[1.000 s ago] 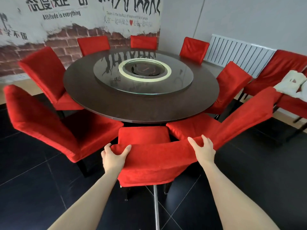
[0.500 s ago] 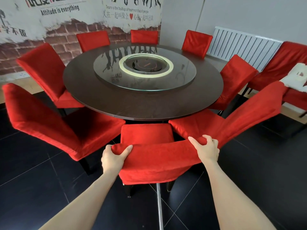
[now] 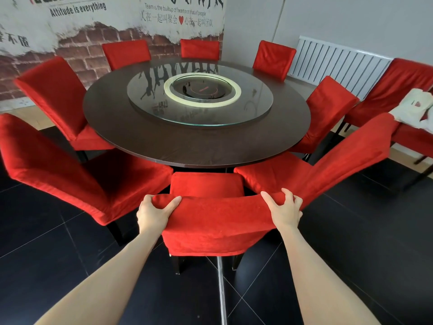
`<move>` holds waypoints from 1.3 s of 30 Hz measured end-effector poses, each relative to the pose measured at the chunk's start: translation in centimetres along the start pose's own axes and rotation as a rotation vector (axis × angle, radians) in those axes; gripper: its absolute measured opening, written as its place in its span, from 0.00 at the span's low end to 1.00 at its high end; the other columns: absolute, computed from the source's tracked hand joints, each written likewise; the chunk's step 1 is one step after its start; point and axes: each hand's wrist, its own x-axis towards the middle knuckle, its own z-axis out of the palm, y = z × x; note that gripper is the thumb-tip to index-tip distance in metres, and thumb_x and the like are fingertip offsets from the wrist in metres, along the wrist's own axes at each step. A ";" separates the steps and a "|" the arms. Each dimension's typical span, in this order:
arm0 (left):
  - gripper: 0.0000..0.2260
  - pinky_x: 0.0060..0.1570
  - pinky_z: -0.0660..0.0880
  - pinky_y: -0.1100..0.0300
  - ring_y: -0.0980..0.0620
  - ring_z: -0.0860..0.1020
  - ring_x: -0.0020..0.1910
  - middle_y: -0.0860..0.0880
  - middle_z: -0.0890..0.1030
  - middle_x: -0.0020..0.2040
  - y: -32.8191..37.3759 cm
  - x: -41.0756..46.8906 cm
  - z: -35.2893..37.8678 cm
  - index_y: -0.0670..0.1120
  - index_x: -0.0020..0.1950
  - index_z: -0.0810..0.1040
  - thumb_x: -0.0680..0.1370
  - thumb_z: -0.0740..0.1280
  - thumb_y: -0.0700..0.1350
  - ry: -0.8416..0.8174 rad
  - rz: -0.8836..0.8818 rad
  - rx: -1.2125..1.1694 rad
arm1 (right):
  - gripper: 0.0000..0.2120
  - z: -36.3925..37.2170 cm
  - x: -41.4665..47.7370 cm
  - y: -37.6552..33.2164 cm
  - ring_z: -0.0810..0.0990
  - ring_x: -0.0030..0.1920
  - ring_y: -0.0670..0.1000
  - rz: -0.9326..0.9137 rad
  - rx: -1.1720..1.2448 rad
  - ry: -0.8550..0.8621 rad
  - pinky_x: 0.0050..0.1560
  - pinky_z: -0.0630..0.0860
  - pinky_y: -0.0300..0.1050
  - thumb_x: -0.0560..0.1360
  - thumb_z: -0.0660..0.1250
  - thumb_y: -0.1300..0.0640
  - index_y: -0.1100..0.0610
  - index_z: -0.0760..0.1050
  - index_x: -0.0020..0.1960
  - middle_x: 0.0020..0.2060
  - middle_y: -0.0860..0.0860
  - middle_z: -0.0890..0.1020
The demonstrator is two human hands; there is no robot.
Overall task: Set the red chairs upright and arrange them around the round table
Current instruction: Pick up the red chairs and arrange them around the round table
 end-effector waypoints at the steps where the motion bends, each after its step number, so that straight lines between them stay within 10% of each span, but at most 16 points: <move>1: 0.29 0.49 0.75 0.51 0.48 0.74 0.52 0.49 0.75 0.53 0.0 0.3 -0.1 0.46 0.56 0.72 0.65 0.77 0.62 0.003 0.000 -0.003 | 0.35 0.2 0.0 -0.1 0.61 0.70 0.64 -0.001 0.006 -0.002 0.66 0.68 0.62 0.73 0.67 0.35 0.49 0.63 0.74 0.73 0.53 0.59; 39: 0.25 0.39 0.69 0.57 0.50 0.74 0.45 0.53 0.74 0.43 0.4 2.3 -0.2 0.44 0.48 0.73 0.66 0.76 0.61 0.073 -0.005 -0.003 | 0.33 2.4 2.0 -1.2 0.63 0.67 0.62 -0.045 0.004 0.021 0.61 0.68 0.59 0.73 0.67 0.35 0.49 0.65 0.73 0.71 0.54 0.60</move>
